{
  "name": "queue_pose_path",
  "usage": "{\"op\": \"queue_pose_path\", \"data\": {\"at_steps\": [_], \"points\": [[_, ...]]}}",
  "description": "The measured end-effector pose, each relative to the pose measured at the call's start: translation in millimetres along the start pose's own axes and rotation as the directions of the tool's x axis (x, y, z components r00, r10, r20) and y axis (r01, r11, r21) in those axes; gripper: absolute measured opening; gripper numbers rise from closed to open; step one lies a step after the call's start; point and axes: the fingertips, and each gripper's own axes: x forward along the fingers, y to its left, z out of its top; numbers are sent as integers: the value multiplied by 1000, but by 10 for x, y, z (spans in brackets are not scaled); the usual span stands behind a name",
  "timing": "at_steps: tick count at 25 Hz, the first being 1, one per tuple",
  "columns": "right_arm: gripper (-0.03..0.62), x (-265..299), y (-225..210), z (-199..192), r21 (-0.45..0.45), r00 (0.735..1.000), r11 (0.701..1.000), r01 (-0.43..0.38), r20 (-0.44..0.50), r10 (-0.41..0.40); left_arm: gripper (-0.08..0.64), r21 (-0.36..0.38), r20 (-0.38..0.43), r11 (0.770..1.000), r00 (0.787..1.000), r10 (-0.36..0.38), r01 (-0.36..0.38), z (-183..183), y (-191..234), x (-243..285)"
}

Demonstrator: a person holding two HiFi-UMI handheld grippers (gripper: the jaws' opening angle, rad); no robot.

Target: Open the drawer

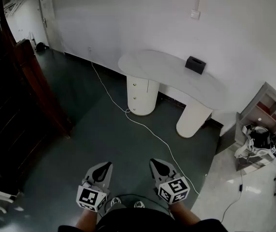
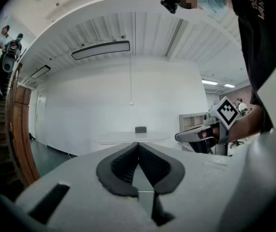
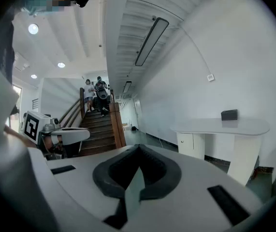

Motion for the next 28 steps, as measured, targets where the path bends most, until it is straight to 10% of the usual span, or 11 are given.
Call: {"op": "queue_pose_path", "data": {"at_steps": [10, 13, 28], "points": [[2, 25, -216, -56, 18, 1000, 1000, -24, 3, 24, 16, -26, -15, 1000, 1000, -12, 11, -86, -221, 192], [2, 166, -263, -61, 20, 1000, 1000, -13, -2, 13, 111, -42, -36, 999, 999, -32, 30, -184, -119, 302], [133, 1945, -651, 439, 46, 994, 994, 99, 39, -101, 230, -10, -92, 987, 982, -163, 163, -233, 1488, 1492]]}}
